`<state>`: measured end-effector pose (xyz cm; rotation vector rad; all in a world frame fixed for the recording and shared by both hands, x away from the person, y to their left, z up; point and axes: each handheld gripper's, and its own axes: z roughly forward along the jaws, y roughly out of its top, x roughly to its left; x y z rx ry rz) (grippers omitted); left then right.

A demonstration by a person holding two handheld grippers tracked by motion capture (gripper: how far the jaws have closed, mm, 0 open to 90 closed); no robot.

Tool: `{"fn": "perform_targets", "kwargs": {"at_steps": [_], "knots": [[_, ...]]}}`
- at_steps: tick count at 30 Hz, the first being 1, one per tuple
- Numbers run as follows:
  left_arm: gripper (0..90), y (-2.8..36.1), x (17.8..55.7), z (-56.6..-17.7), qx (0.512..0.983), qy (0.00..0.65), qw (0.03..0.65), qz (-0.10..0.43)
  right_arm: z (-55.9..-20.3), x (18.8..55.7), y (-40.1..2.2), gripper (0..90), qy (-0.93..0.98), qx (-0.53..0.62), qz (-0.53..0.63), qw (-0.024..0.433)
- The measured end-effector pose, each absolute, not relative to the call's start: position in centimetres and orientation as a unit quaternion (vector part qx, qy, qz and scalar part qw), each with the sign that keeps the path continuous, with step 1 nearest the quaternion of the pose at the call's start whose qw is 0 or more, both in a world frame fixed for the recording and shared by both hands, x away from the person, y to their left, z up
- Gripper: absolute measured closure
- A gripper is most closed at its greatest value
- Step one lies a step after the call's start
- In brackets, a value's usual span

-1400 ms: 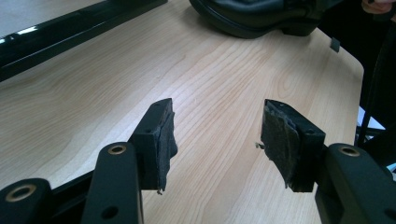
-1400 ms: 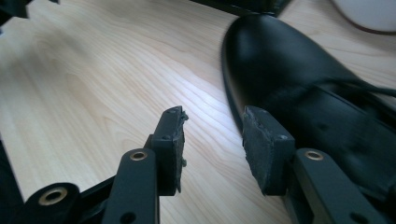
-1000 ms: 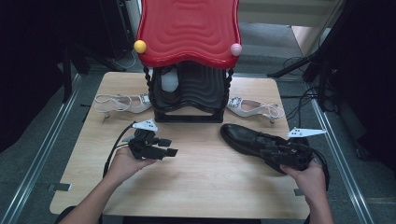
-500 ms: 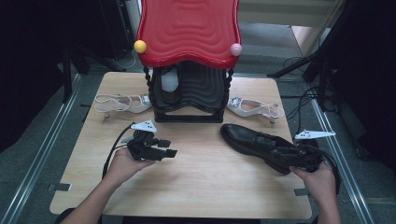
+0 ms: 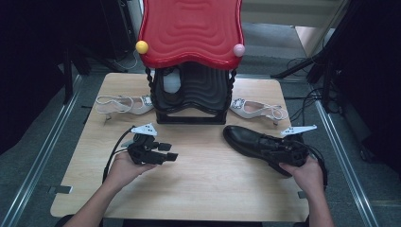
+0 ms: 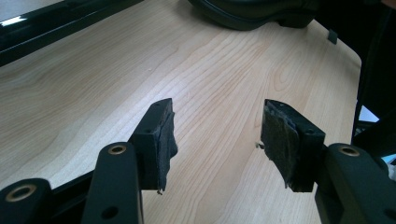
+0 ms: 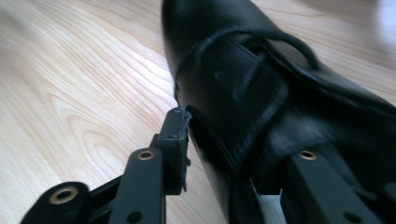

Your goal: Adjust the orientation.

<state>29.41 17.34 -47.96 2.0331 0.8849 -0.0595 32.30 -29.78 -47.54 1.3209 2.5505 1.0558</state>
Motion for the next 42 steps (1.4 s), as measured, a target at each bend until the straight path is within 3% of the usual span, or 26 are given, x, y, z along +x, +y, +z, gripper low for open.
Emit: {"fn": "perform_targets", "kwargs": {"at_steps": [10,22,42], "knots": [[46.8,17.7,29.0,-47.9,0.820,0.357,0.447,-0.017,-47.7,33.2,-29.9,81.9,0.826,0.432,0.361,-0.023],[45.4,17.8,29.3,-48.0,0.814,0.366,0.451,-0.019,-46.0,31.7,-28.4,82.4,0.837,0.410,0.361,-0.026],[47.6,17.6,29.2,-48.0,0.817,0.366,0.446,-0.010,-45.8,32.3,-17.6,82.1,0.857,0.356,0.369,-0.057]]}}
